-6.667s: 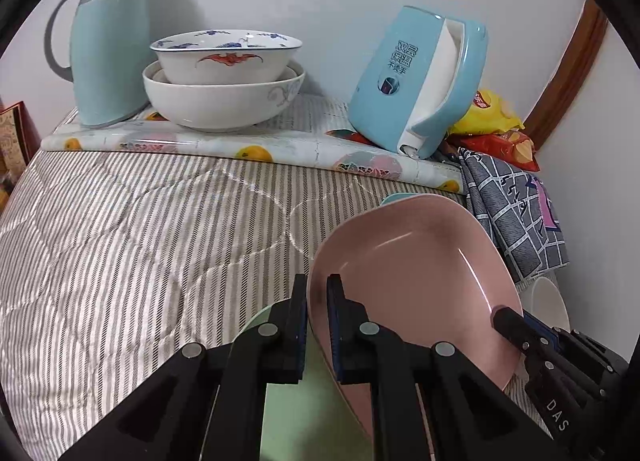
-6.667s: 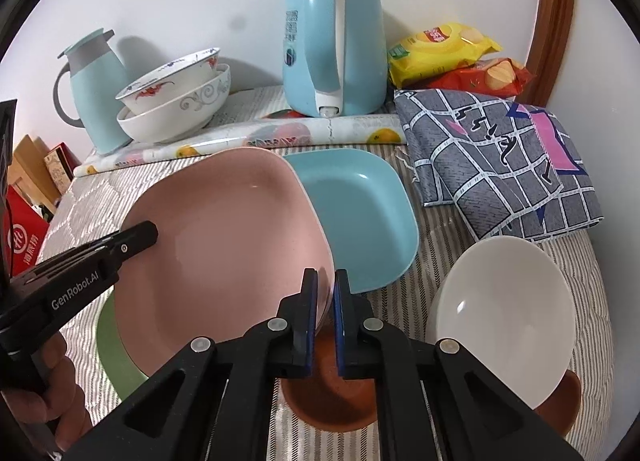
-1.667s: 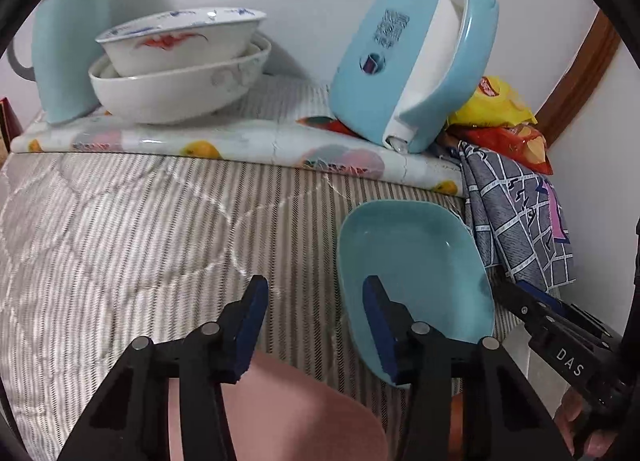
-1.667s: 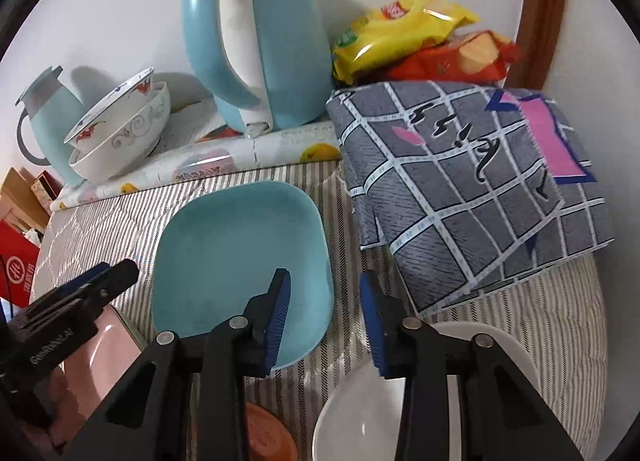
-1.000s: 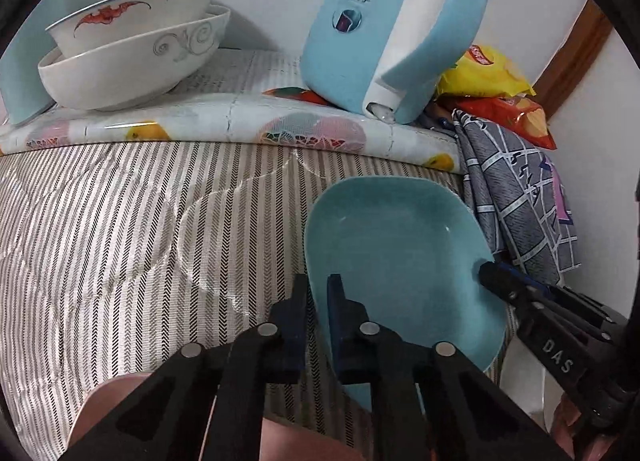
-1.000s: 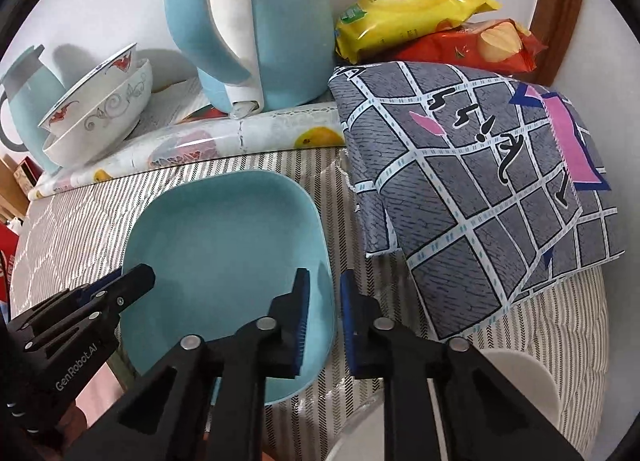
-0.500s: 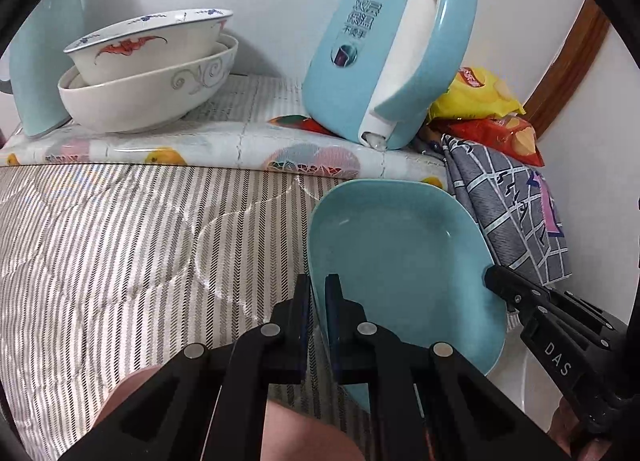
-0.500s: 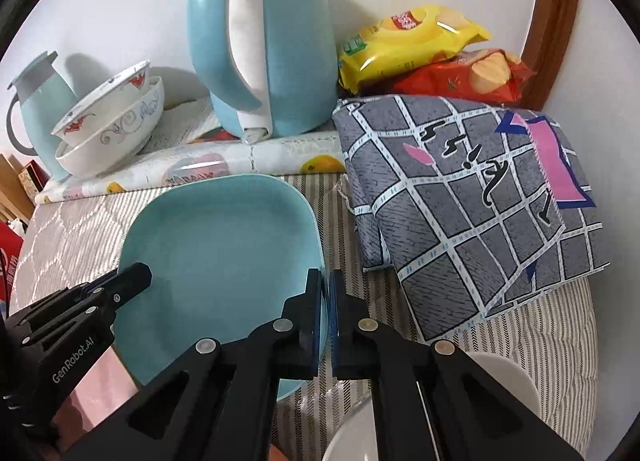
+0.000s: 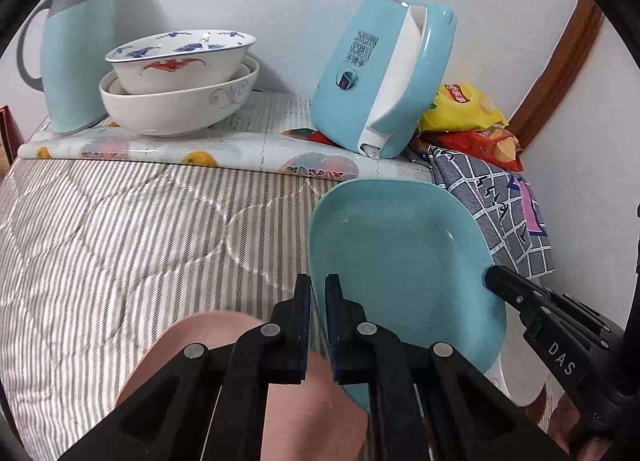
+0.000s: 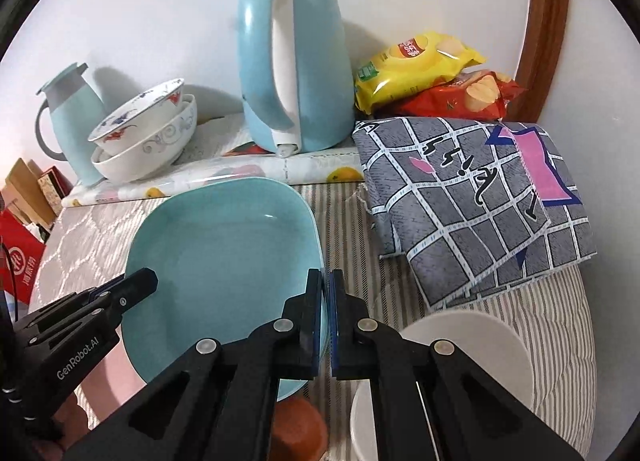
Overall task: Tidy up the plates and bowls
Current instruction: 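Lift the light-blue plate with the right tool and carry it onto the pink plate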
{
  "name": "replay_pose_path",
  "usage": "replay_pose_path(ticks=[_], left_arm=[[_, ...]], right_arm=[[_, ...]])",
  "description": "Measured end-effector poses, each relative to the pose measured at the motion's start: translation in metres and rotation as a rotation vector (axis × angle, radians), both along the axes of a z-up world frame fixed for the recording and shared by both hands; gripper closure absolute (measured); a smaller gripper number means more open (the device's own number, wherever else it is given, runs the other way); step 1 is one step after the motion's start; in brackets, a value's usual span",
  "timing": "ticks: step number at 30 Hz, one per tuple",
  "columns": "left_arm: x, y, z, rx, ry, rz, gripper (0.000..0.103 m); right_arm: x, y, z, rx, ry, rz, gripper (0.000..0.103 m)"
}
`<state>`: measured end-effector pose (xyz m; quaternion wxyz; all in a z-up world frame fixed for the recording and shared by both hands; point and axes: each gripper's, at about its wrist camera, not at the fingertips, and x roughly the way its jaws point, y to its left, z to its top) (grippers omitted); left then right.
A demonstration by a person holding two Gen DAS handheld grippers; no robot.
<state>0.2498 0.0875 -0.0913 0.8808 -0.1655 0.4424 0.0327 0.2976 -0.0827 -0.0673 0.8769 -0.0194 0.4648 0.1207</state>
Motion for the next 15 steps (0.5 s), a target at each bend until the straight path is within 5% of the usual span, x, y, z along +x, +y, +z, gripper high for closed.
replay_pose_path(ticks=[15], left_arm=[[-0.046,0.007,0.025,0.018,-0.034,0.024,0.095]], right_arm=[[-0.046,0.006,0.022,0.033,-0.037,0.030,0.100]])
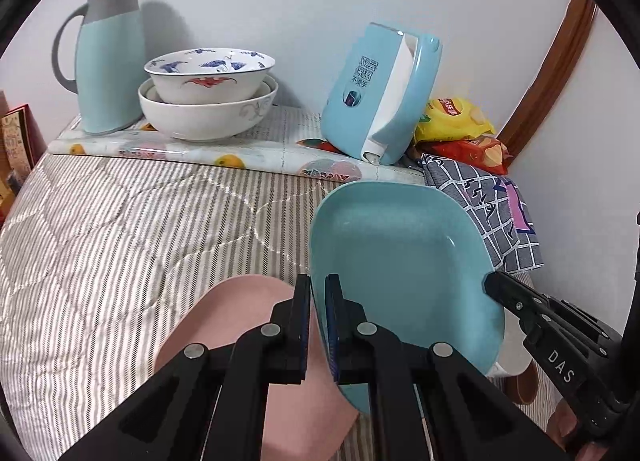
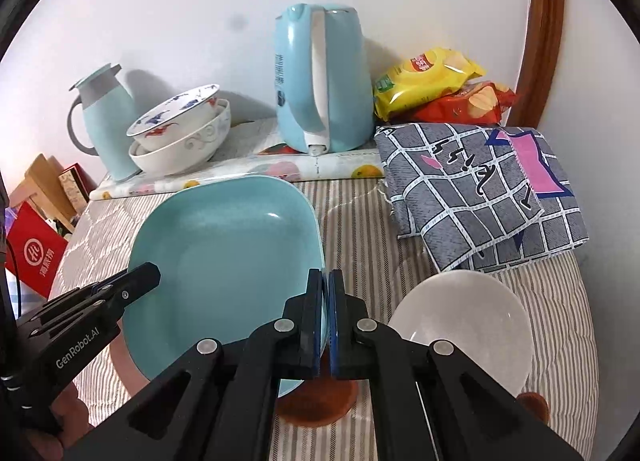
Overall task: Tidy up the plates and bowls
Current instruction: 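Lift the light-blue plate with the right tool and carry it onto the pink plate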
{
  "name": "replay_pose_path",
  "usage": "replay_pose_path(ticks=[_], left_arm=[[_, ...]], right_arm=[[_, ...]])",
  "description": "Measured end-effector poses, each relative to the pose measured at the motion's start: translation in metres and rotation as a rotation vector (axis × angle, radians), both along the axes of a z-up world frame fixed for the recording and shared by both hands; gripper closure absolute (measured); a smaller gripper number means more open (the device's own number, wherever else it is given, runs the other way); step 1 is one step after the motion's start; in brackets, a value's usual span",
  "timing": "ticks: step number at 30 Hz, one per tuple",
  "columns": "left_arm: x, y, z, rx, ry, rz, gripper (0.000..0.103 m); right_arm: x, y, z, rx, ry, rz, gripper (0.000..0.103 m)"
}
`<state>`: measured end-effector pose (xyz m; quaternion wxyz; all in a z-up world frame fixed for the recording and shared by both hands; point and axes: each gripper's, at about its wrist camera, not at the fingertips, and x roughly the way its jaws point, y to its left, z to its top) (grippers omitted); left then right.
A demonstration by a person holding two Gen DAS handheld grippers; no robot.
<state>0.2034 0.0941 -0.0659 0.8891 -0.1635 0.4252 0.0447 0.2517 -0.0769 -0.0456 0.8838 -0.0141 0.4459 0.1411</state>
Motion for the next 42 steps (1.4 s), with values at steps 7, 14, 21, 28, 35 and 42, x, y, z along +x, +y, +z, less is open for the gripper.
replay_pose_path(ticks=[7,14,21,28,35,42], left_arm=[[-0.022,0.008,0.002,0.001,-0.002,0.021,0.095],[-0.045,0.019,0.001,-0.001,0.001,0.044,0.095],[-0.061,0.028,-0.001,-0.001,0.001,0.052,0.095],[-0.069,0.040,-0.013,-0.012,0.018,0.053,0.095],[-0.068,0.051,-0.026,-0.018,0.045,0.046,0.095],[-0.063,0.062,-0.040,-0.041,0.060,0.056,0.095]], right_arm=[[-0.022,0.009,0.005,0.009,-0.010,0.017,0.100],[-0.042,0.020,0.003,0.019,-0.006,0.035,0.100],[-0.060,0.030,-0.001,0.025,-0.001,0.049,0.100],[-0.070,0.039,-0.008,0.024,0.007,0.047,0.100],[-0.072,0.050,-0.021,0.013,0.029,0.045,0.101],[-0.070,0.060,-0.035,0.004,0.061,0.044,0.101]])
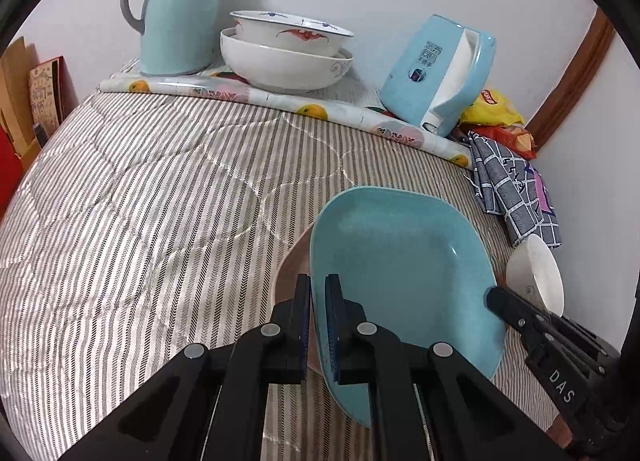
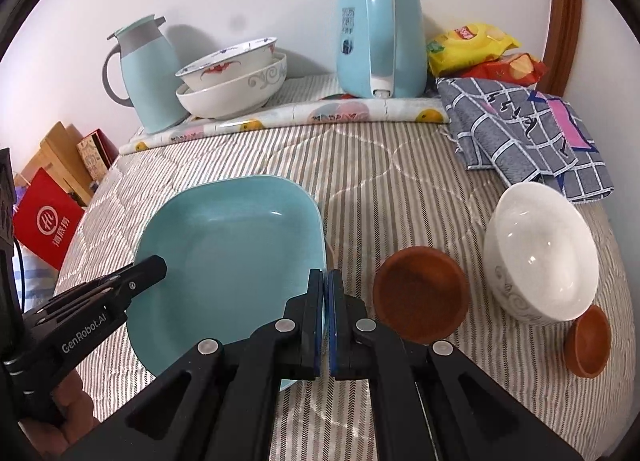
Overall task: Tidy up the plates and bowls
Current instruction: 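Lift the light-blue plate with the right tool and carry it onto the pink plate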
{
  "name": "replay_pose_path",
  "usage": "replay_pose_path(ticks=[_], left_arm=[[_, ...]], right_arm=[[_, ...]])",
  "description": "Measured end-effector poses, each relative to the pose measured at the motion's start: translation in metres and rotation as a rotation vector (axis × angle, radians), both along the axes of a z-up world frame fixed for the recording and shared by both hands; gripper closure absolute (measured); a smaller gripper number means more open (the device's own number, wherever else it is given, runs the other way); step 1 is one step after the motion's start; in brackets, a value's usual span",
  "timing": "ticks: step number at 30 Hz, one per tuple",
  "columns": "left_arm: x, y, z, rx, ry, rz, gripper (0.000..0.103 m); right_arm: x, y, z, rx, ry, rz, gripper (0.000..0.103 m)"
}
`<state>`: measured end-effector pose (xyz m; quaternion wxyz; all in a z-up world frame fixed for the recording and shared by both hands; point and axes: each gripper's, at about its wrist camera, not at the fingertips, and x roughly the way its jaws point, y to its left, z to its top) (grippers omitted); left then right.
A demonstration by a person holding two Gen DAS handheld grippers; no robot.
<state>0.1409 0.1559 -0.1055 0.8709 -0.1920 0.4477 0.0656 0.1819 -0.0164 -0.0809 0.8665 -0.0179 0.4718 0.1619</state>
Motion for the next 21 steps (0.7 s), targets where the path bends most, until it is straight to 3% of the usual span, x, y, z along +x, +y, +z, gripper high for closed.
replay_pose_path(ticks=[21], left_arm=[[0.029,0.011,-0.017,-0.048,-0.010,0.005,0.095]], right_arm=[[-0.003,0.005,-0.012,-0.008,0.058,0.007,0.096]])
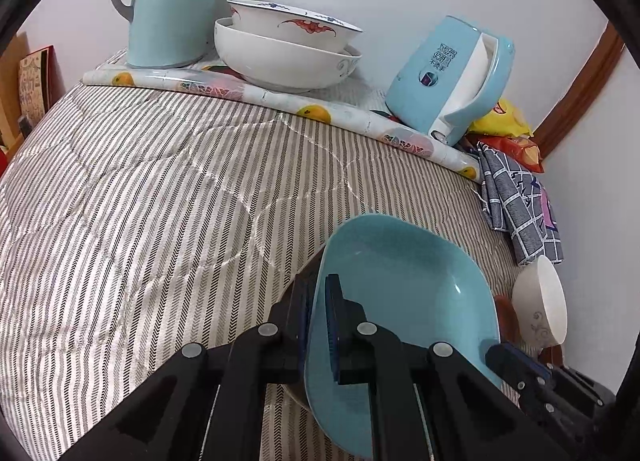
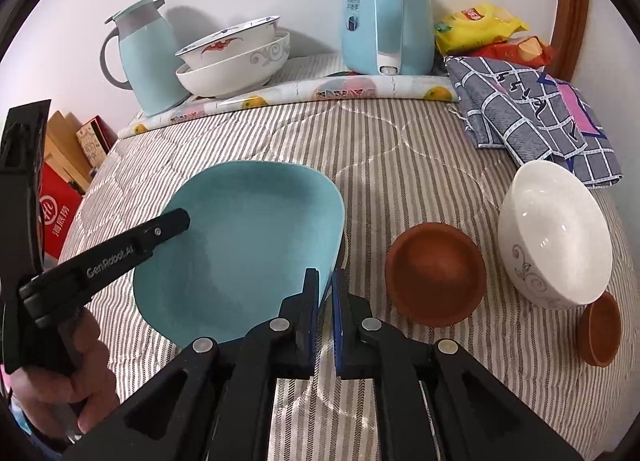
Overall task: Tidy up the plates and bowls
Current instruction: 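Lift the light-blue plate with the right tool and carry it onto the pink plate, then lower the light-blue plate onto the stack and open the right tool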
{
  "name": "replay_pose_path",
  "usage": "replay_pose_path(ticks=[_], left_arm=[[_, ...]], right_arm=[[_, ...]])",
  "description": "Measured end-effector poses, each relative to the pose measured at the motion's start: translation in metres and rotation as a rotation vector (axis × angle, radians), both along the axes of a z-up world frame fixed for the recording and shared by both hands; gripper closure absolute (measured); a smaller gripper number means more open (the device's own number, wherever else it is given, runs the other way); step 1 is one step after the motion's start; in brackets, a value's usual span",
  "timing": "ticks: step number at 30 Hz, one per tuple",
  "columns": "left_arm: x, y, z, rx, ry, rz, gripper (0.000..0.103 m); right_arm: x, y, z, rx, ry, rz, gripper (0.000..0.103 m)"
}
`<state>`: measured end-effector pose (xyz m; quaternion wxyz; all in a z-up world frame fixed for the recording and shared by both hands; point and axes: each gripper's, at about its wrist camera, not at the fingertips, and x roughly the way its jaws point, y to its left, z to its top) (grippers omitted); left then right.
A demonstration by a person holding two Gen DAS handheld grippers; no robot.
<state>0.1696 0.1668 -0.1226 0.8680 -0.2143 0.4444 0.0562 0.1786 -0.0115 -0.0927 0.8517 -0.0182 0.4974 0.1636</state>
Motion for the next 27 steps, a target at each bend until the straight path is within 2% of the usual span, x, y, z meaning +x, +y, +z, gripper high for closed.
replay_pose_path(ticks=[9,11,13,14,18,22,27], left_arm=[[-0.005,0.000,0.006,0.021,-0.004,-0.007,0.091],[-0.007,0.002,0.008,0.017,-0.003,-0.006,0.088],[-0.011,0.003,0.011,0.005,-0.014,-0.007,0.072],[-0.013,0.003,0.013,0.011,-0.018,-0.002,0.070],[-0.019,0.003,0.020,0.029,-0.028,0.002,0.069],[-0.023,0.002,0.019,0.038,-0.014,0.004,0.068],[-0.028,0.001,0.017,0.037,0.004,0.011,0.068]], right_arm=[[-0.002,-0.003,-0.004,0.047,0.037,-0.005,0.096],[-0.004,-0.002,-0.004,0.048,0.040,-0.003,0.095],[-0.006,-0.001,-0.002,0.051,0.038,0.002,0.094],[-0.007,-0.001,-0.001,0.048,0.037,0.004,0.093],[-0.012,-0.002,0.003,0.050,0.031,0.009,0.093],[-0.019,-0.004,0.005,0.070,0.038,0.018,0.089],[-0.032,0.000,0.007,0.078,0.031,0.050,0.089]])
